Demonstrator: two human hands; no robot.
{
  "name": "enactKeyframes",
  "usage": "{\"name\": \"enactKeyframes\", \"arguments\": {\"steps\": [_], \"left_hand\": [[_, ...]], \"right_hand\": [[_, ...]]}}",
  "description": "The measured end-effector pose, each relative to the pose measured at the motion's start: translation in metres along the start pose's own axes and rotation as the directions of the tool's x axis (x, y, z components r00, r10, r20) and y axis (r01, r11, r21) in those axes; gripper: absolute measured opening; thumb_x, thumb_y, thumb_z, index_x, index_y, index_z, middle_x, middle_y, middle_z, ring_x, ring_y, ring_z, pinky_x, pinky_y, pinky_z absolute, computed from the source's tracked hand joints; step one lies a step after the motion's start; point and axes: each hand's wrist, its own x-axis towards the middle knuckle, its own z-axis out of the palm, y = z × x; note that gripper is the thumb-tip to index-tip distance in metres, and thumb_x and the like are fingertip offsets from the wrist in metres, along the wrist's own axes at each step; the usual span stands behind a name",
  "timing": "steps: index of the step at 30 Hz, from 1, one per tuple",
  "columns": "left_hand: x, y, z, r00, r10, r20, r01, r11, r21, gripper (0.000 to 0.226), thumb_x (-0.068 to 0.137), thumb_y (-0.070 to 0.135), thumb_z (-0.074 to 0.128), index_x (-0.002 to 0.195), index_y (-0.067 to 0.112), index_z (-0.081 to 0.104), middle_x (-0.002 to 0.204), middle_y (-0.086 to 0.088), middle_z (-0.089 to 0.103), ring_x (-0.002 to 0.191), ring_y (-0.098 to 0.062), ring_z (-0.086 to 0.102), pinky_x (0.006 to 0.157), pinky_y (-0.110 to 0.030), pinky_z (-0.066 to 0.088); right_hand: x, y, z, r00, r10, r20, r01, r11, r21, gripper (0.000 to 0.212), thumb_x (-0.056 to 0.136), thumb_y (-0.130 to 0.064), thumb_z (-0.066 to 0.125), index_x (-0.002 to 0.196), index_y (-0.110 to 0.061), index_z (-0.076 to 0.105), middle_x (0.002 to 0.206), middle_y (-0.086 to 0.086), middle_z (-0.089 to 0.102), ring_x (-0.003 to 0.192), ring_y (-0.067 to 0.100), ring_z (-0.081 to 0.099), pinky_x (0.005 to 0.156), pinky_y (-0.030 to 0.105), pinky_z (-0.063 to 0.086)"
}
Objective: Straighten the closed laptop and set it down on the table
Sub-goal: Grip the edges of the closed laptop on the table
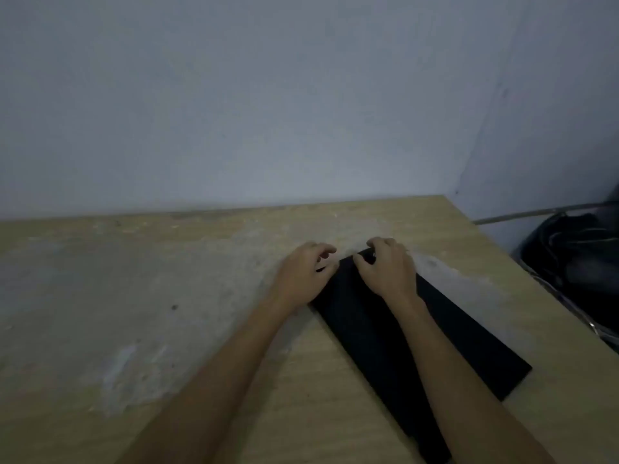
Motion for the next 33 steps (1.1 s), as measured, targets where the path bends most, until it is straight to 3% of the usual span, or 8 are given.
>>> {"name": "enactKeyframes", "arguments": {"steps": [9, 16, 22, 26, 28, 33], "left_hand": [[-0.003, 0.003, 0.016, 0.995, -0.072, 0.073, 0.069, 0.997, 0.044, 0.038, 0.099, 0.037, 0.059, 0.132, 0.02, 0.065, 0.117, -0.003, 0.067, 0.109, -0.02, 0.062, 0.092, -0.033, 0.05], [-0.005, -0.002, 0.021, 0.997, -0.077, 0.021, 0.077, 0.997, 0.025, 0.037, 0.102, 0.031, 0.056, 0.135, 0.017, 0.065, 0.118, -0.003, 0.067, 0.109, -0.02, 0.061, 0.089, -0.027, 0.045], [-0.004, -0.003, 0.019, 0.995, -0.101, -0.02, 0.1, 0.994, -0.032, 0.032, 0.102, 0.023, 0.056, 0.131, 0.017, 0.069, 0.113, -0.002, 0.067, 0.104, -0.018, 0.062, 0.084, -0.023, 0.042], [-0.003, 0.002, 0.012, 0.99, -0.109, -0.094, 0.098, 0.989, -0.108, 0.026, 0.1, 0.019, 0.059, 0.121, 0.02, 0.073, 0.111, 0.002, 0.069, 0.1, -0.014, 0.063, 0.084, -0.023, 0.046], [-0.005, 0.005, 0.007, 0.985, -0.105, -0.135, 0.088, 0.988, -0.126, 0.022, 0.097, 0.02, 0.062, 0.113, 0.021, 0.076, 0.109, 0.006, 0.072, 0.095, -0.01, 0.064, 0.083, -0.022, 0.05], [-0.002, 0.012, -0.003, 0.973, -0.094, -0.211, 0.056, 0.983, -0.178, 0.015, 0.094, 0.017, 0.063, 0.095, 0.021, 0.077, 0.093, 0.011, 0.074, 0.084, -0.003, 0.066, 0.073, -0.016, 0.052]], "right_hand": [[0.006, 0.012, 0.008, 0.979, 0.202, 0.026, -0.198, 0.972, -0.124, 0.066, 0.091, -0.063, 0.049, 0.133, -0.012, 0.053, 0.131, 0.013, 0.055, 0.123, 0.033, 0.049, 0.097, 0.047, 0.041], [0.017, 0.017, 0.006, 0.965, 0.254, 0.069, -0.249, 0.965, -0.082, 0.065, 0.09, -0.064, 0.053, 0.114, -0.004, 0.062, 0.124, 0.017, 0.05, 0.115, 0.034, 0.047, 0.095, 0.044, 0.041], [0.025, 0.022, 0.0, 0.942, 0.311, 0.122, -0.317, 0.948, 0.028, 0.066, 0.088, -0.063, 0.059, 0.108, 0.0, 0.059, 0.125, 0.016, 0.046, 0.101, 0.034, 0.056, 0.079, 0.042, 0.052], [0.028, 0.016, -0.003, 0.946, 0.298, 0.128, -0.301, 0.954, 0.002, 0.074, 0.089, -0.066, 0.054, 0.121, 0.001, 0.054, 0.129, 0.015, 0.045, 0.099, 0.034, 0.06, 0.072, 0.039, 0.047], [0.029, 0.015, -0.006, 0.948, 0.287, 0.135, -0.29, 0.957, 0.004, 0.072, 0.088, -0.069, 0.053, 0.119, -0.003, 0.055, 0.12, 0.012, 0.054, 0.095, 0.032, 0.06, 0.069, 0.036, 0.044], [0.034, 0.017, -0.014, 0.958, 0.254, 0.135, -0.263, 0.964, 0.051, 0.062, 0.089, -0.074, 0.04, 0.088, -0.015, 0.056, 0.087, 0.003, 0.066, 0.078, 0.023, 0.062, 0.066, 0.036, 0.047]]}}
